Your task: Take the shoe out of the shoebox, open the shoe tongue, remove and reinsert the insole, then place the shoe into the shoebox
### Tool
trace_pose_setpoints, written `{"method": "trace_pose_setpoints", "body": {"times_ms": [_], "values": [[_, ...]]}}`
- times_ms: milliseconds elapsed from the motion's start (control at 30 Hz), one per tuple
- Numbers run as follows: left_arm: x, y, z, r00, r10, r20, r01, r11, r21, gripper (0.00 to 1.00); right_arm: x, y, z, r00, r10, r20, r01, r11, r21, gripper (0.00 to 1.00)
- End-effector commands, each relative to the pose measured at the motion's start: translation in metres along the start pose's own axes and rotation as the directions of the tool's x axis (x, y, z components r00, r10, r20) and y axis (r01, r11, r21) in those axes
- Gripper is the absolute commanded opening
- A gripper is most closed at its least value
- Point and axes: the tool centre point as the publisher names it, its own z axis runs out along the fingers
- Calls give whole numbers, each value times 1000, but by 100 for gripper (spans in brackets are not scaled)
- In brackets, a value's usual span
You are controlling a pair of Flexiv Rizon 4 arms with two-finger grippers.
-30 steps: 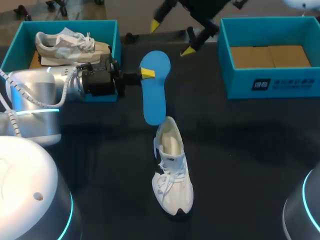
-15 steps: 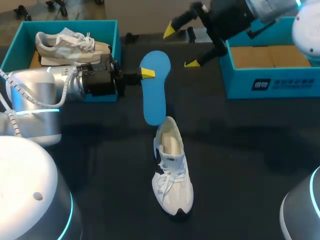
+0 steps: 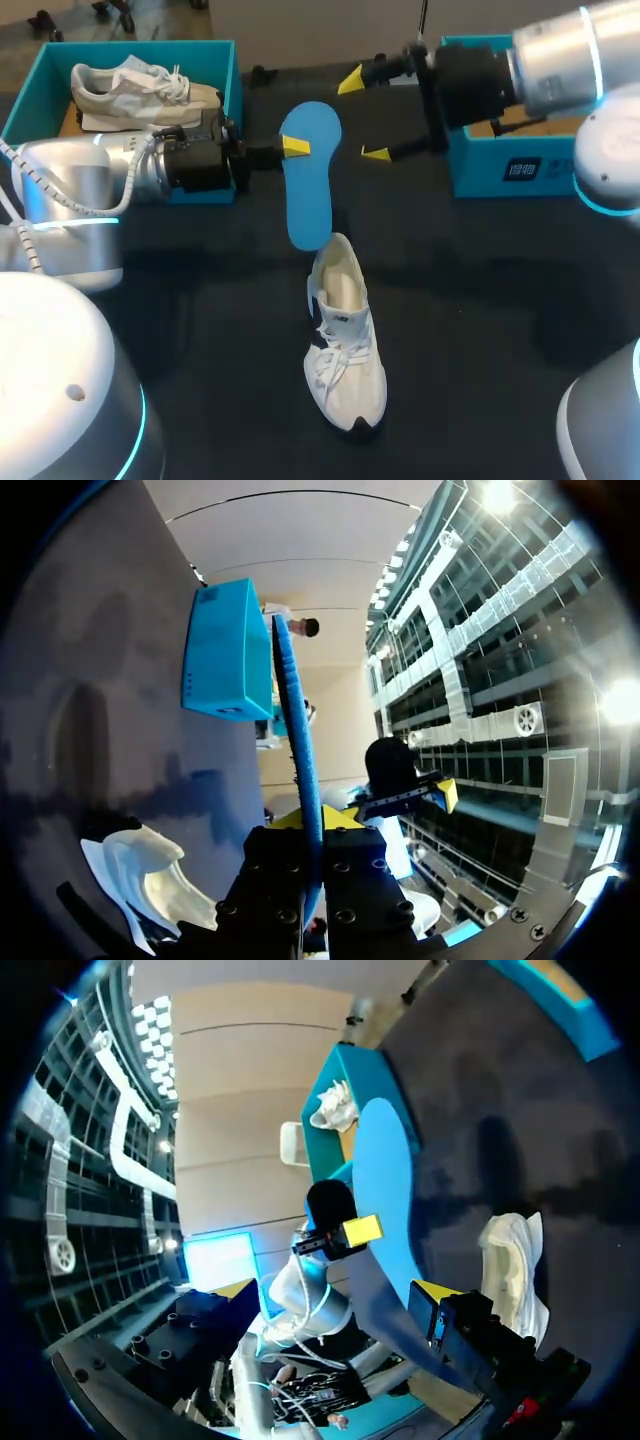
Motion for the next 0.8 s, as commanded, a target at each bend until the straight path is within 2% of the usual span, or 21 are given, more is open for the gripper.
{"method": "trace_pose_setpoints", "body": {"times_ms": [33, 267, 467, 600, 800], "values": [[0, 1, -1, 1000, 0, 2, 0, 1000, 0, 0, -5, 1, 3, 971, -1, -238, 0, 1000, -1, 100], [4, -3, -10, 996, 93, -6, -93, 996, -16, 0, -8, 5, 1, 972, -9, -236, 10, 1000, 4, 100], [7, -10, -22, 952, 306, -14, -306, 952, -11, 0, -11, 8, -1, 972, -8, -236, 12, 1000, 13, 100], [10, -10, -31, 838, 544, -38, -544, 839, -13, 0, -11, 11, -1, 971, -8, -238, 15, 1000, 27, 100], [19, -9, -32, 697, 717, -30, -717, 697, -14, 0, -12, 14, -4, 970, -2, -243, 13, 999, 41, 100]]}}
